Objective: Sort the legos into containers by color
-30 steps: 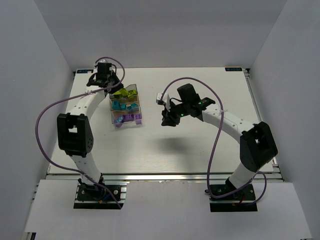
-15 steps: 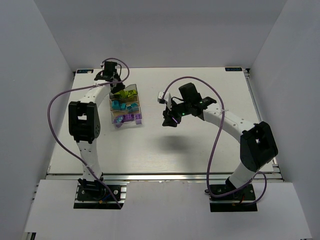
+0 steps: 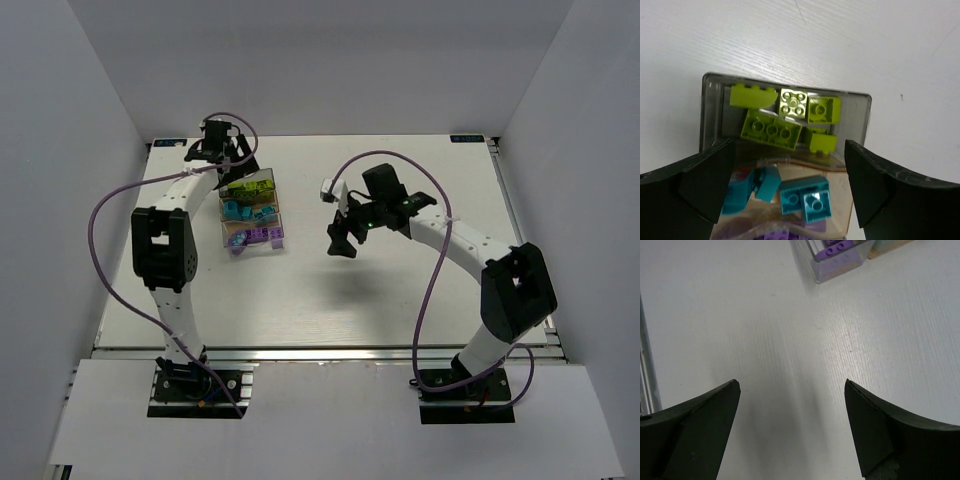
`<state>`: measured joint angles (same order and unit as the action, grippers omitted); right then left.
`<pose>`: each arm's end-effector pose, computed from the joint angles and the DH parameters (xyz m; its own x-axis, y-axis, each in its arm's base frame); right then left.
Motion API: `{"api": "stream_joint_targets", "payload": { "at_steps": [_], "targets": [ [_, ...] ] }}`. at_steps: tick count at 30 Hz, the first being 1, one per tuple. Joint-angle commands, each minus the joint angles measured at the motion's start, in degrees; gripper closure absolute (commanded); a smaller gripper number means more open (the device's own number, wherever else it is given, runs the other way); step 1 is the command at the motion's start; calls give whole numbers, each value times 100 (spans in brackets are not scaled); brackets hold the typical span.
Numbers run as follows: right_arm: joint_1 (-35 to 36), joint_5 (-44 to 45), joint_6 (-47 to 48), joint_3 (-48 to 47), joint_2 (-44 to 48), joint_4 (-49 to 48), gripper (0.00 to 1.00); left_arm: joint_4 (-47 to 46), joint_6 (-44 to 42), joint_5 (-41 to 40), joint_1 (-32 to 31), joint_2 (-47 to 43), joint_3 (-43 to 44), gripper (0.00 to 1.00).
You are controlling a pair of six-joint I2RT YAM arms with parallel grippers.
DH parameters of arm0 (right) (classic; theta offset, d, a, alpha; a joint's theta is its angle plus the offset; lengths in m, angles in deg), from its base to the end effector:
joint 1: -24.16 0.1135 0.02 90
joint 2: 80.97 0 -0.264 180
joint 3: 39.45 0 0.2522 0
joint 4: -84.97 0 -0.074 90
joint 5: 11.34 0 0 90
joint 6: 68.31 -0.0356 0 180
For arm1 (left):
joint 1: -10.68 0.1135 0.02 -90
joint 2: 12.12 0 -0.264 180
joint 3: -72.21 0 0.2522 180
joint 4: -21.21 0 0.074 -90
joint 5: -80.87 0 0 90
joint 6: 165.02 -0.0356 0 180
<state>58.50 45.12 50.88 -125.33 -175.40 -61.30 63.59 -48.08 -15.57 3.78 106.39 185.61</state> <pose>0.2915 0.2230 0.2695 -0.0910 -0.5545 -0.8272 -0.9761 0.2144 -0.0363 0.4682 -0.0526 0.2424 -0.6724 -0.3721 -0.6399 -0.2922 0.9277 -0.2324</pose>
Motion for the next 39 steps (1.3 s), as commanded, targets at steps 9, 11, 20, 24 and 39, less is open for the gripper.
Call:
{"api": "stream_joint_targets", "payload": {
  "at_steps": [9, 11, 20, 24, 39],
  "targets": [
    [-682, 955, -895, -128, 469, -458, 11, -1551, 443, 1320, 13, -3972, -3445, 2],
    [-902, 981, -1116, -153, 444, -529, 11, -1806, 566, 1513, -5, -4397, -3888, 2],
    [-2001, 848, -2532, -137, 635, -775, 11, -1992, 751, 1900, -172, -5884, -5191, 2],
    [-2230, 1533, -2568, 101, 926, -758, 11, -1948, 786, 1901, -189, -6121, -5358, 2],
    [-2450, 2159, -2761, 1138, 1885, -951, 10, -1843, 769, 1901, -225, -6359, -5525, 2]
  ]
}}
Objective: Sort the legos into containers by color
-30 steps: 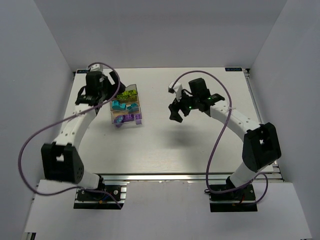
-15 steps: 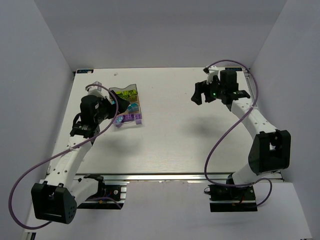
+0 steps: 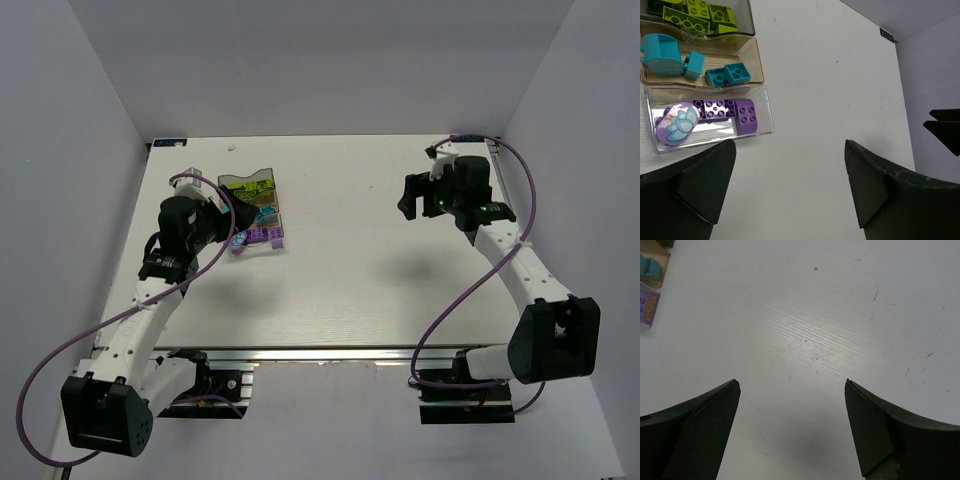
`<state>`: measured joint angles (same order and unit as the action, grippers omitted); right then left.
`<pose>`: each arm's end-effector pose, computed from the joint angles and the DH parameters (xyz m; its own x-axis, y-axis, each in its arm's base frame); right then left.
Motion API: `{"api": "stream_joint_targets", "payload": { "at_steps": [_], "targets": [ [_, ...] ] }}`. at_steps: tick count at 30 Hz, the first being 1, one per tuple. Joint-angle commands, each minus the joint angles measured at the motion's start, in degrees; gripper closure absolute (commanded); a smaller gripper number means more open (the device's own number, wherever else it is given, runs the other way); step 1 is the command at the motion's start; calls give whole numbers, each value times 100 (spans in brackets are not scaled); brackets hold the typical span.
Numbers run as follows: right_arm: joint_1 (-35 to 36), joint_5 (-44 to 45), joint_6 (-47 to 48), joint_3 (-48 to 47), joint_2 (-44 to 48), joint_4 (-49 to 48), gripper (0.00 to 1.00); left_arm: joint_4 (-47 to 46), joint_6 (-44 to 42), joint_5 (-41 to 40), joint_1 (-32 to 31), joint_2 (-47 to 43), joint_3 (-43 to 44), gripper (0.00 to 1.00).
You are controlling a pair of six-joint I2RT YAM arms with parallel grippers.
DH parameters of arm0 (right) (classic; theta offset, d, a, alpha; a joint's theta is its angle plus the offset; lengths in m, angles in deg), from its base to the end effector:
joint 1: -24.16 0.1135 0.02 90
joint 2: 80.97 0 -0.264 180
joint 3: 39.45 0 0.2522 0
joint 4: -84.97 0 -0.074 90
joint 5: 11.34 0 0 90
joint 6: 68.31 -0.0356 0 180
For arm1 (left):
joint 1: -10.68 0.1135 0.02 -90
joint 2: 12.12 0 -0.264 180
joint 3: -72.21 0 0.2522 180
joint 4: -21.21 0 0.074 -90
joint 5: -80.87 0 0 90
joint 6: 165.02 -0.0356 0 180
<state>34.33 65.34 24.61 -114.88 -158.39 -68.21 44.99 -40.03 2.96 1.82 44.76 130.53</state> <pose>0.3034 0.0628 0.3100 -0.4548 -0.1320 -0.8807 -0.3942 0.9166 0.0662 0.2246 -0.0426 0.2996 -0.5038 -0.4890 -0.7121 0.0648 0.8006 -0.5956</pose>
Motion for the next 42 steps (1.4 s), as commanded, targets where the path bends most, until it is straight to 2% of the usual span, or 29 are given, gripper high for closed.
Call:
{"api": "stream_joint_targets", "payload": {
  "at_steps": [1, 16, 38, 42],
  "targets": [
    [-33, 119, -142, 120, 210, -260, 11, 52, -44, 38, -36, -213, -26, 2],
    [-42, 84, -248, 410, 386, -383, 11, 228, -88, -67, -28, -485, -131, 2],
    [-42, 146, -397, 445, 272, -436, 10, 123, -70, -93, -36, -397, -175, 2],
    [-42, -55, -354, 507, 263, -480, 11, 70, -70, -111, -36, -371, -202, 2]
  ]
}}
